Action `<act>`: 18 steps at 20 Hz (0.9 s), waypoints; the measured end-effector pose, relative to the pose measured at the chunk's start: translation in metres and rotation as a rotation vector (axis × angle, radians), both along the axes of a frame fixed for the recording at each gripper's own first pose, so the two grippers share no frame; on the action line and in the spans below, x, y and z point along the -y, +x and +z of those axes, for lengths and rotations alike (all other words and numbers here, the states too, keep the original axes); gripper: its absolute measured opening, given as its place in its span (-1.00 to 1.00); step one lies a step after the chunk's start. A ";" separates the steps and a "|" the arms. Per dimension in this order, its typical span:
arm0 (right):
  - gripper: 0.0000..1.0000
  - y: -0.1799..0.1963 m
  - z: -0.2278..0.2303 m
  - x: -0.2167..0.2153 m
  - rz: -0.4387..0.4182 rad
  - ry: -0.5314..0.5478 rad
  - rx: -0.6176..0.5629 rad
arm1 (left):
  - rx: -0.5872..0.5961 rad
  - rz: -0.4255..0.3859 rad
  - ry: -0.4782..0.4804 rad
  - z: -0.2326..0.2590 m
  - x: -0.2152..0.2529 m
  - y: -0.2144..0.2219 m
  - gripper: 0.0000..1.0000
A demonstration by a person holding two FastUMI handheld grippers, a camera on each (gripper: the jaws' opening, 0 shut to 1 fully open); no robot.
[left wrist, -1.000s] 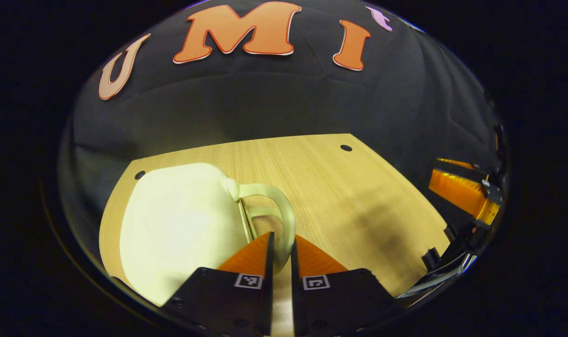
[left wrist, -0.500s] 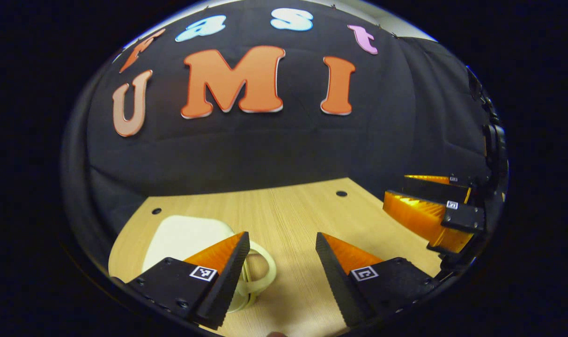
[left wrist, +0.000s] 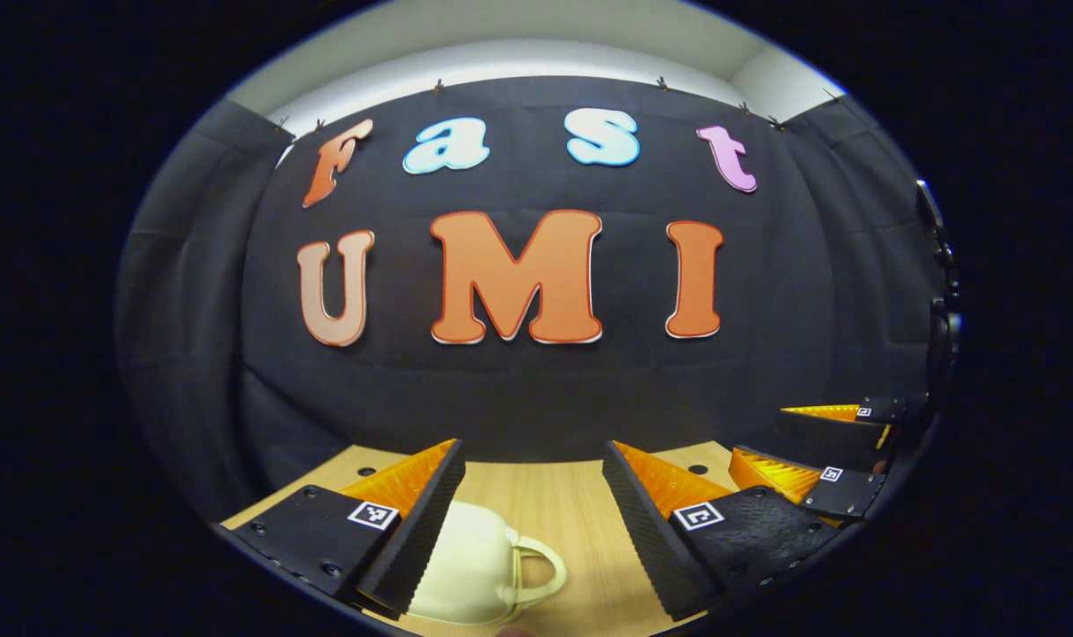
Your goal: First open the suitcase, pack the skin care products into it, and then close the suitcase.
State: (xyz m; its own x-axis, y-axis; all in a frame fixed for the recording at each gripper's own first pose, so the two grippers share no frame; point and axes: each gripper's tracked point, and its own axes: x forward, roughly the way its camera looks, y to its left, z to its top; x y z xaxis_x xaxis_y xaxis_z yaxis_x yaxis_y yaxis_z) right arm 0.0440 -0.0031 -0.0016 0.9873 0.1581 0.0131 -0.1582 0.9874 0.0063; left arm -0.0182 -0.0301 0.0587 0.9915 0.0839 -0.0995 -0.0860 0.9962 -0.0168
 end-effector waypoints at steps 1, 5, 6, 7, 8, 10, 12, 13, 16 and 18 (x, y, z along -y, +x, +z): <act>0.75 0.000 -0.001 -0.001 0.000 -0.002 0.000 | 0.019 0.016 0.026 0.003 -0.001 0.001 0.93; 0.75 -0.004 -0.007 -0.007 0.002 0.006 -0.017 | 0.006 0.024 0.006 0.003 -0.003 -0.005 0.93; 0.75 -0.004 -0.009 -0.009 0.004 0.004 -0.021 | -0.007 0.022 -0.003 0.002 -0.003 -0.005 0.95; 0.75 -0.003 -0.009 -0.010 0.002 -0.001 -0.023 | -0.013 0.024 -0.005 0.001 -0.004 -0.005 0.94; 0.75 -0.004 -0.010 -0.012 0.004 -0.003 -0.025 | -0.027 0.027 -0.001 -0.003 -0.004 -0.004 0.95; 0.75 -0.005 -0.010 -0.012 0.001 -0.003 -0.024 | -0.045 0.021 0.005 -0.008 -0.004 -0.007 0.95; 0.76 -0.006 -0.012 -0.013 0.001 0.001 -0.028 | -0.052 0.018 -0.008 -0.009 -0.001 -0.008 0.96; 0.77 -0.006 -0.013 -0.012 -0.004 0.002 -0.029 | -0.052 0.019 -0.009 -0.009 0.000 -0.008 0.95; 0.79 -0.007 -0.015 -0.013 -0.006 0.011 -0.030 | -0.037 0.018 0.018 -0.009 -0.004 -0.009 0.94; 0.79 -0.009 -0.015 -0.015 -0.005 0.003 -0.033 | -0.041 0.009 0.020 -0.009 -0.004 -0.009 0.94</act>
State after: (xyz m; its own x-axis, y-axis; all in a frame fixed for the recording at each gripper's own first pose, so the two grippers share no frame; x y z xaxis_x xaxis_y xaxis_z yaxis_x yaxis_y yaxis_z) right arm 0.0355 0.0117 -0.0170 0.9881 0.1529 -0.0189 -0.1526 0.9882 0.0144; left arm -0.0275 -0.0256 0.0496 0.9859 0.0948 -0.1382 -0.0947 0.9955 0.0067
